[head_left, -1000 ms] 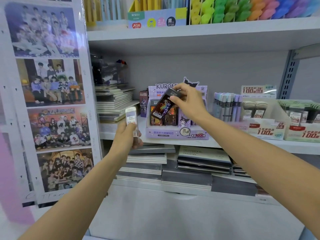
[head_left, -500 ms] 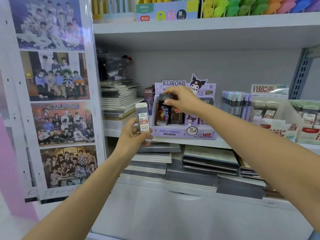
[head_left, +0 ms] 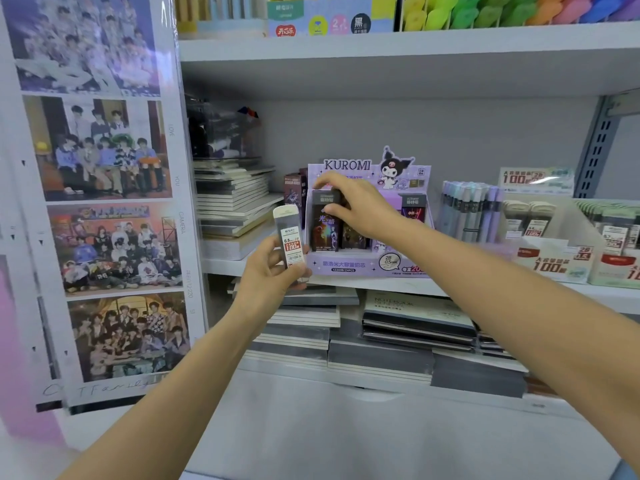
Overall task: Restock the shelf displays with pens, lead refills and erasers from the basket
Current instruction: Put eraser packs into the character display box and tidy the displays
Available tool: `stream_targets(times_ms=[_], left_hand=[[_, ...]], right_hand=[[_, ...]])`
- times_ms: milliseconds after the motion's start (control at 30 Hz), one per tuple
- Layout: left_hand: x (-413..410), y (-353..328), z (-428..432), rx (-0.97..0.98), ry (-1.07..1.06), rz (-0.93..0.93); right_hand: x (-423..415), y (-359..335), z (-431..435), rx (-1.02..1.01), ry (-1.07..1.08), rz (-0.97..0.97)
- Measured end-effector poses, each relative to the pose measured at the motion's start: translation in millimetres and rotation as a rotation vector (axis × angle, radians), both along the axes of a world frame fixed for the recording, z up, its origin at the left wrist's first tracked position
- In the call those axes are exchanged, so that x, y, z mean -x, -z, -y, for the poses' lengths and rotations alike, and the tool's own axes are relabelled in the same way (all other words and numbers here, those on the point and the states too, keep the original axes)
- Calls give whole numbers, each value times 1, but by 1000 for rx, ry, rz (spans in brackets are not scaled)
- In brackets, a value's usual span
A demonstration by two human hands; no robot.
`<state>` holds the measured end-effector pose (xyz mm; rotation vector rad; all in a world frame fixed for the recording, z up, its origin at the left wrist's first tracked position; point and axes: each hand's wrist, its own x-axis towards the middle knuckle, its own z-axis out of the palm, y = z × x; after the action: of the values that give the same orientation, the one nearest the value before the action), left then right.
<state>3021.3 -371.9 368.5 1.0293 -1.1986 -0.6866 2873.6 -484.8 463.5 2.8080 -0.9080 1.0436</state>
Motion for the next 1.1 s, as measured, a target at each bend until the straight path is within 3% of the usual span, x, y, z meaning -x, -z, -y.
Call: stream_targets(times_ms=[133,300,400,600,800,900,1100], left_hand=[[5,-2,7,-5,-1,28],[2,0,12,-14,-39,14],[1,-5,12,-37,-70,32],[28,-19,5,101,-77,260],[98,-28,7,140,46,322],[133,-27,17,209,-50,470],[198,-20,42,465,-143,1000]], right_hand=[[12,18,4,169,23,134],[1,36,9,203,81,9],[0,30,6,124,92,-4],[29,19,-33,-193,-264,416],[106,17,-46,-227,-254,430],[158,18,-39,-219,-155,473],[265,6,-22,12,169,642]])
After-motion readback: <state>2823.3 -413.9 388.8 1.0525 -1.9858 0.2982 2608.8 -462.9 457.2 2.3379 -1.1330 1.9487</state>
